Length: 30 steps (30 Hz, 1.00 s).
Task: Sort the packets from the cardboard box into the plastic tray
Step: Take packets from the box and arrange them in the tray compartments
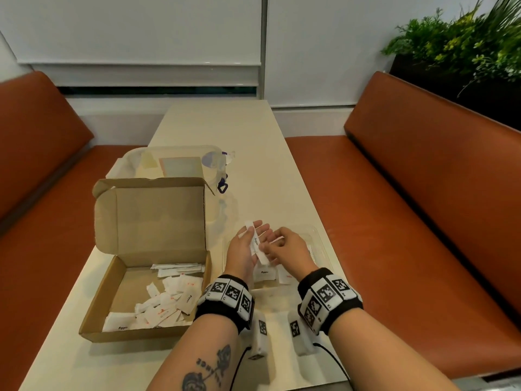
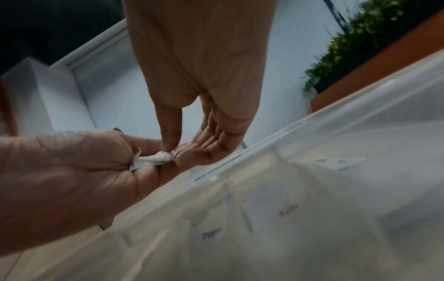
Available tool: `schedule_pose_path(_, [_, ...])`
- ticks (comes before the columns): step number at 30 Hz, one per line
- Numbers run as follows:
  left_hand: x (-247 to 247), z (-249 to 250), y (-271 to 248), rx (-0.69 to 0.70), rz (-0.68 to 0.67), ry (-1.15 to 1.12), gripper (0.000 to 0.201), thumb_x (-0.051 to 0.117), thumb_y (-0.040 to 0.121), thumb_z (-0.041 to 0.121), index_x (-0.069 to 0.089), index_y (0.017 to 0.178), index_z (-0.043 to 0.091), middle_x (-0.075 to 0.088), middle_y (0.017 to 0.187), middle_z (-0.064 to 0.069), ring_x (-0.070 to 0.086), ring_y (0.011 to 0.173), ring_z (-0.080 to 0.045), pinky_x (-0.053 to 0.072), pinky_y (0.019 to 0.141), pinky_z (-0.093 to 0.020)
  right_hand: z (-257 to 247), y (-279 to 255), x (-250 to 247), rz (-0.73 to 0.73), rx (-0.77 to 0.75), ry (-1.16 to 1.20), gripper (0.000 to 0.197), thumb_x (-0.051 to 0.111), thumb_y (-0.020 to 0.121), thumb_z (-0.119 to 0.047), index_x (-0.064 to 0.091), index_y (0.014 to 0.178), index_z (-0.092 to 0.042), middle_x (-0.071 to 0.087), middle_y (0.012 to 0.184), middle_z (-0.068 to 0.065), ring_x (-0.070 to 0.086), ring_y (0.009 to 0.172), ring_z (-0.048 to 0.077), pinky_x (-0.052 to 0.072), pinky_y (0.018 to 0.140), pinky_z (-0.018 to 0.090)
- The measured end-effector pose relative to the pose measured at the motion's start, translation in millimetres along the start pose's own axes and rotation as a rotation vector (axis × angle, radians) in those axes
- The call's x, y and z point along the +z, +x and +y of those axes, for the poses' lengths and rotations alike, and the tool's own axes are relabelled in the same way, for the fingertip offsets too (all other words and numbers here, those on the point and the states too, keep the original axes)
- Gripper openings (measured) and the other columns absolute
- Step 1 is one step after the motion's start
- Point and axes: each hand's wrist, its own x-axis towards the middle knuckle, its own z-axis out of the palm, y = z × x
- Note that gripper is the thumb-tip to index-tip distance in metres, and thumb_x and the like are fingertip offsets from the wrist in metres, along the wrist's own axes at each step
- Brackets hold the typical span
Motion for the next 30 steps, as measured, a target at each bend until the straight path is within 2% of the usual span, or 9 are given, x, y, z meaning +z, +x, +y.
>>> schedule_pose_path(3, [-3, 6, 0, 0.021, 0.029, 0.012, 0.030, 0.037, 0.102, 0.019, 0.053, 0.122, 0.002, 0.062, 0.116, -0.016, 0.063, 0.102, -0.027, 0.052, 0.086, -0.039, -6, 1, 2, -0.025, 0.031, 0.139, 0.017, 0.070, 0.078, 0.002, 0.060, 0.089, -0.006, 0.064, 0.065, 0.005, 0.061, 0.052, 0.013, 0.053, 0.054, 0.022])
schedule_pose_path(6, [-7, 10, 0, 0.030, 0.038, 0.001, 0.031, 0.036, 0.102, 0.015, 0.051, 0.124, -0.001, 0.060, 0.117, -0.018, 0.060, 0.107, -0.030, 0.053, 0.082, -0.034, -10, 0, 7, -0.047, 0.063, 0.184, 0.015, 0.070, 0.080, -0.003, 0.060, 0.090, -0.005, 0.065, 0.071, 0.008, 0.061, 0.055, 0.014, 0.055, 0.058, 0.024])
schedule_pose_path(10, [-11, 12, -3, 0.026, 0.039, 0.027, 0.031, 0.037, 0.102, 0.017, 0.053, 0.124, 0.001, 0.061, 0.118, -0.016, 0.061, 0.106, -0.029, 0.051, 0.090, -0.041, -15, -4, 16, -0.078, 0.057, 0.245, 0.025, 0.072, 0.074, 0.007, 0.055, 0.090, -0.003, 0.063, 0.070, 0.009, 0.062, 0.049, 0.009, 0.050, 0.048, 0.020])
schedule_pose_path(13, [-19, 16, 0, 0.080, 0.108, 0.158, 0.029, 0.040, 0.101, 0.016, 0.053, 0.123, 0.002, 0.063, 0.115, -0.018, 0.064, 0.094, -0.025, 0.056, 0.074, -0.030, -18, -4, 16, -0.069, 0.038, 0.247, 0.027, 0.071, 0.073, 0.011, 0.055, 0.090, -0.003, 0.063, 0.067, 0.010, 0.061, 0.050, 0.013, 0.050, 0.049, 0.021])
schedule_pose_path(14, [-23, 18, 2, 0.112, 0.152, 0.194, 0.028, 0.041, 0.101, 0.015, 0.053, 0.123, 0.001, 0.063, 0.114, -0.018, 0.064, 0.090, -0.021, 0.055, 0.069, -0.025, -19, -4, 15, -0.043, 0.030, 0.222, 0.026, 0.071, 0.073, 0.010, 0.056, 0.089, -0.004, 0.062, 0.065, 0.010, 0.059, 0.050, 0.014, 0.050, 0.050, 0.021])
schedule_pose_path(17, [-34, 23, 8, 0.186, 0.240, 0.236, 0.030, 0.037, 0.102, 0.016, 0.053, 0.123, 0.002, 0.060, 0.109, -0.012, 0.056, 0.079, -0.014, 0.050, 0.067, -0.020, -16, -2, 17, 0.018, 0.020, 0.075, 0.020, 0.070, 0.074, 0.007, 0.058, 0.083, -0.005, 0.060, 0.061, 0.010, 0.055, 0.051, 0.016, 0.050, 0.052, 0.021])
schedule_pose_path(22, [-41, 21, 9, 0.203, 0.262, 0.310, 0.030, 0.037, 0.102, 0.018, 0.055, 0.122, 0.005, 0.061, 0.108, -0.007, 0.046, 0.065, -0.009, 0.046, 0.056, -0.015, -4, -6, 37, -0.061, 0.009, -0.159, 0.012, 0.066, 0.075, 0.009, 0.065, 0.076, -0.003, 0.060, 0.064, 0.006, 0.056, 0.052, 0.011, 0.051, 0.050, 0.016])
schedule_pose_path(27, [-44, 20, 7, 0.191, 0.250, 0.296, 0.030, 0.036, 0.103, 0.018, 0.053, 0.123, 0.005, 0.060, 0.110, -0.008, 0.048, 0.067, -0.011, 0.047, 0.060, -0.018, 0, -5, 56, -0.085, -0.048, -0.443, 0.026, 0.060, 0.076, 0.007, 0.058, 0.061, -0.014, 0.068, 0.081, 0.014, 0.059, 0.069, 0.019, 0.056, 0.075, 0.031])
schedule_pose_path(30, [-45, 20, 5, 0.190, 0.238, 0.299, 0.030, 0.037, 0.102, 0.019, 0.053, 0.124, 0.005, 0.061, 0.108, -0.007, 0.050, 0.069, -0.011, 0.049, 0.062, -0.019, 3, -2, 63, -0.094, -0.087, -0.536, 0.010, 0.061, 0.078, 0.003, 0.067, 0.077, -0.006, 0.069, 0.092, 0.015, 0.063, 0.080, 0.023, 0.052, 0.075, 0.028])
